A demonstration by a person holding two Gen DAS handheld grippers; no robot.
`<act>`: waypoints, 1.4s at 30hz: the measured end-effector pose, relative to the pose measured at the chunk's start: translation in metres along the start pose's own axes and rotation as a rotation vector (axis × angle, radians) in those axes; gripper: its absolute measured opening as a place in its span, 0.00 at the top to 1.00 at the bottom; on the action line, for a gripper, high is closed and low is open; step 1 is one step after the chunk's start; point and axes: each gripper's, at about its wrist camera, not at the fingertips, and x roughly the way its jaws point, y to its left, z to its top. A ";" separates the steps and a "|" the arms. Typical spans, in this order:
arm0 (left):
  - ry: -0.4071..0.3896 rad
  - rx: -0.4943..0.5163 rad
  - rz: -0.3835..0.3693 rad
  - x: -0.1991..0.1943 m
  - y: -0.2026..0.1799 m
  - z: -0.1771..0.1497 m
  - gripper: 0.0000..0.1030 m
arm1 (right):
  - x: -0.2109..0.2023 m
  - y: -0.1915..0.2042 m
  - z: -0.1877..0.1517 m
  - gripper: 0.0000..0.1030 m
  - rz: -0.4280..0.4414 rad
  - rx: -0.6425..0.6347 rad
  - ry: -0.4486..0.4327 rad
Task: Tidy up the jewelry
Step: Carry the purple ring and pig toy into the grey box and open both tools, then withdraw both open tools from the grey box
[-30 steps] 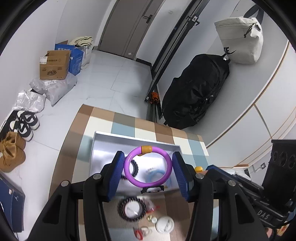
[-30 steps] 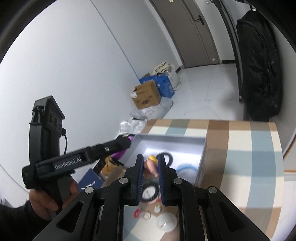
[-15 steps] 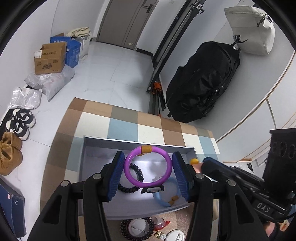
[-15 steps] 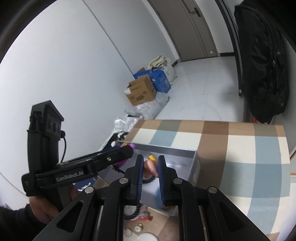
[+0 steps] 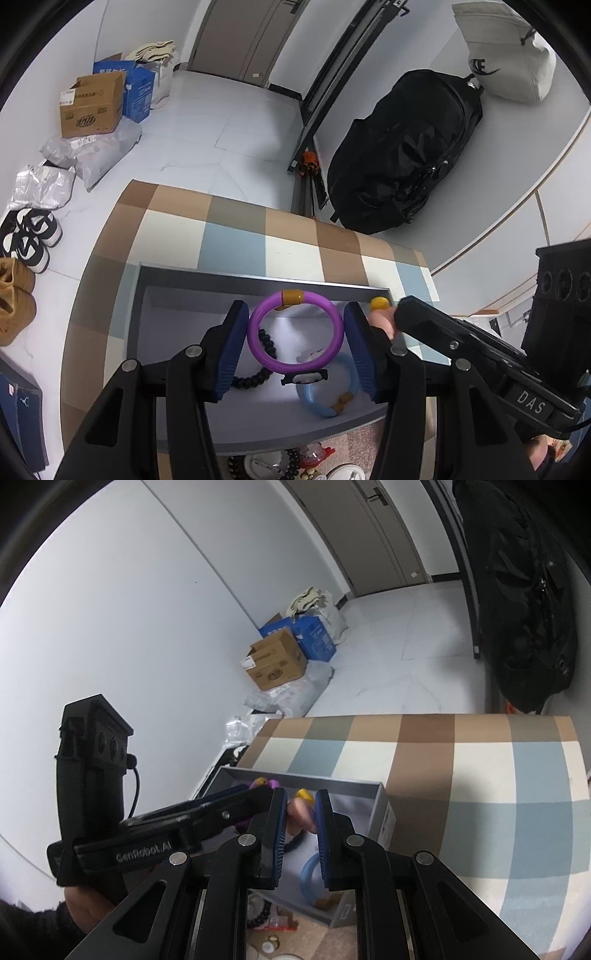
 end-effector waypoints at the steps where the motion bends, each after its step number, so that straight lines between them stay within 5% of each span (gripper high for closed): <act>1: -0.003 0.003 -0.001 0.000 -0.001 0.000 0.53 | 0.001 -0.001 0.000 0.86 0.001 0.004 0.000; 7: 0.009 -0.007 -0.010 0.003 0.002 0.001 0.52 | 0.000 -0.005 0.002 0.82 0.004 0.031 -0.006; 9: 0.009 0.000 -0.001 0.002 0.001 0.001 0.40 | -0.004 -0.007 0.003 0.73 0.008 0.043 -0.023; 11: 0.000 0.024 0.013 -0.001 -0.002 0.000 0.38 | -0.010 -0.010 0.004 0.50 0.021 0.064 -0.050; 16: -0.036 0.051 0.043 -0.009 -0.004 -0.005 0.35 | -0.019 -0.012 0.005 0.27 0.035 0.089 -0.088; 22: -0.080 0.040 0.116 -0.022 -0.004 -0.014 0.29 | -0.031 -0.012 -0.003 0.13 0.018 0.089 -0.092; 30: -0.126 0.061 0.170 -0.044 -0.014 -0.035 0.19 | -0.052 0.001 -0.020 0.00 -0.003 0.063 -0.089; 42: -0.163 0.067 0.212 -0.062 -0.019 -0.068 0.12 | -0.073 0.009 -0.062 0.00 -0.078 0.030 -0.092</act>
